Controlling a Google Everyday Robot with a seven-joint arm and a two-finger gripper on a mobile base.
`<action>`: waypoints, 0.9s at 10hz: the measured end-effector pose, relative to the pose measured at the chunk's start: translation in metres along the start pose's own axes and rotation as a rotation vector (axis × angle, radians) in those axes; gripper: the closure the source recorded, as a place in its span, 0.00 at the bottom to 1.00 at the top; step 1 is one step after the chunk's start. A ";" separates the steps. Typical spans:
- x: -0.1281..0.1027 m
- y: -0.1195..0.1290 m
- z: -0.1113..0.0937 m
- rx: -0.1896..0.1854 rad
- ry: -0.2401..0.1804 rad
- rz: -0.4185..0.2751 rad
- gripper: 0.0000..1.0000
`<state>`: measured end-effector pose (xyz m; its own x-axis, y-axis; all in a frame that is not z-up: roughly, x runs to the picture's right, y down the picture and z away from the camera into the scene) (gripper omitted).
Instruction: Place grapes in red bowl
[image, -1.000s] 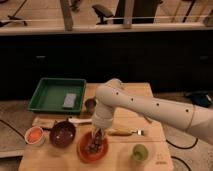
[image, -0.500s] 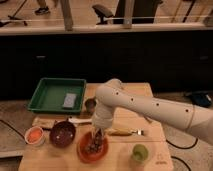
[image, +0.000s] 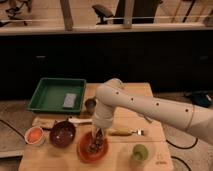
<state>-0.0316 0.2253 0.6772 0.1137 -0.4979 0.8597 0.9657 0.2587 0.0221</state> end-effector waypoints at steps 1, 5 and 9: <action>0.000 0.000 0.000 -0.001 -0.001 -0.001 0.20; 0.000 0.000 0.001 -0.003 -0.005 -0.004 0.20; -0.001 -0.001 0.002 -0.005 -0.003 -0.009 0.20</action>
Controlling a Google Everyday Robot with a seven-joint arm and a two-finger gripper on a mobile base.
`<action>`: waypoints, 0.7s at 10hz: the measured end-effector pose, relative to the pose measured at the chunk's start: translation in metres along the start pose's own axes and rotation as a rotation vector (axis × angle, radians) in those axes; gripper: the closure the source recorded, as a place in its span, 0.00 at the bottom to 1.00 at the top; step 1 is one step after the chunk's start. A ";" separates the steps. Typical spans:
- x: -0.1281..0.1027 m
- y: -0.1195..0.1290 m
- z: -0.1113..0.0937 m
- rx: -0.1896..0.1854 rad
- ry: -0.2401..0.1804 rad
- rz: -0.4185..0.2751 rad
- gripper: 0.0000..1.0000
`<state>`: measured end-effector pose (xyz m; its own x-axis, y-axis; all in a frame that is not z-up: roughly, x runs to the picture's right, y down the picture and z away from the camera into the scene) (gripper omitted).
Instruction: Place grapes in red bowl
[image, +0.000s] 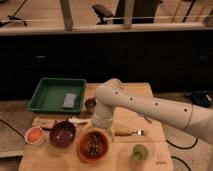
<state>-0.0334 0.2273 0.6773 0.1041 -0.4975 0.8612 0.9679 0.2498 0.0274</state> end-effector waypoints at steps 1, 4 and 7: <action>0.000 -0.001 0.000 0.002 0.002 -0.001 0.20; 0.000 -0.002 0.000 0.004 0.004 -0.001 0.20; 0.000 -0.002 0.000 0.004 0.004 -0.001 0.20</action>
